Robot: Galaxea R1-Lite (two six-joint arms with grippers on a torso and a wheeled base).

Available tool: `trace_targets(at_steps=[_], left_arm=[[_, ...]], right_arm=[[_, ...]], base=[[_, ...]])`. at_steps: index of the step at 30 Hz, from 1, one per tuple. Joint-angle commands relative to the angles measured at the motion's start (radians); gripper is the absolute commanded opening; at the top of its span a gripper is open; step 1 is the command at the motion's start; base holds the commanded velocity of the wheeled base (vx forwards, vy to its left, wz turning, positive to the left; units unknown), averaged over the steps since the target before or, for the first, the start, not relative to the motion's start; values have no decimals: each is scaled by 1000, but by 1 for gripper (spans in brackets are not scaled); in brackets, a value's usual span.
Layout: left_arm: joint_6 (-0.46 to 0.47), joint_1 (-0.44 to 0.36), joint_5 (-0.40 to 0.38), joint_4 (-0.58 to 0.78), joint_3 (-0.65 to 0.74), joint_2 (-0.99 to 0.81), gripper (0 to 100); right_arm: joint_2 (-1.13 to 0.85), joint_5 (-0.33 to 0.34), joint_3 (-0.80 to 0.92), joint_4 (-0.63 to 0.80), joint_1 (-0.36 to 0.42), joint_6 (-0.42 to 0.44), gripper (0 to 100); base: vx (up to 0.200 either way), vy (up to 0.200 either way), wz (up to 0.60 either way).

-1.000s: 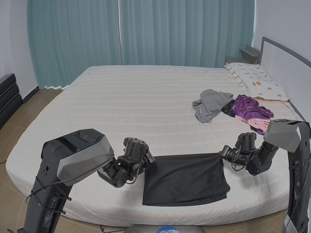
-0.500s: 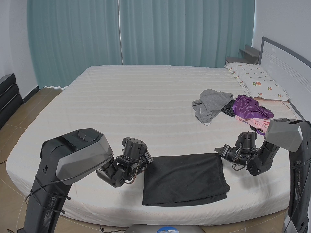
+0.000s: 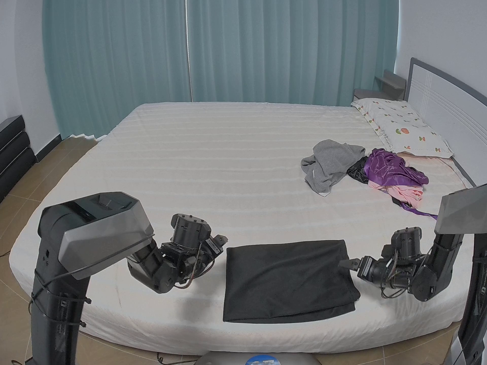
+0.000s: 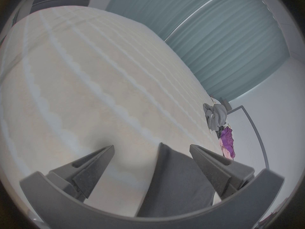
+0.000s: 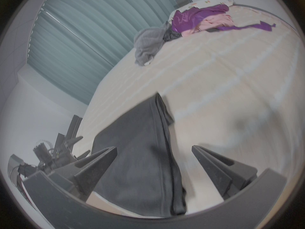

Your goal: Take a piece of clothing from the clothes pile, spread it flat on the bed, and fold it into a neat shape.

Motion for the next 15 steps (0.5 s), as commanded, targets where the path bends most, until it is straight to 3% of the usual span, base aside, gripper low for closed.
trace_targets(at_steps=[1,15], left_arm=[[-62,46,-54,-7,179,-148,100],[-76,44,-52,-107,211,-139,100]], right_arm=[[-77,37,243,-115,28,7,100],[59,25,234,-207,51,4,100]], base=[[0,0,0],[0,0,0]])
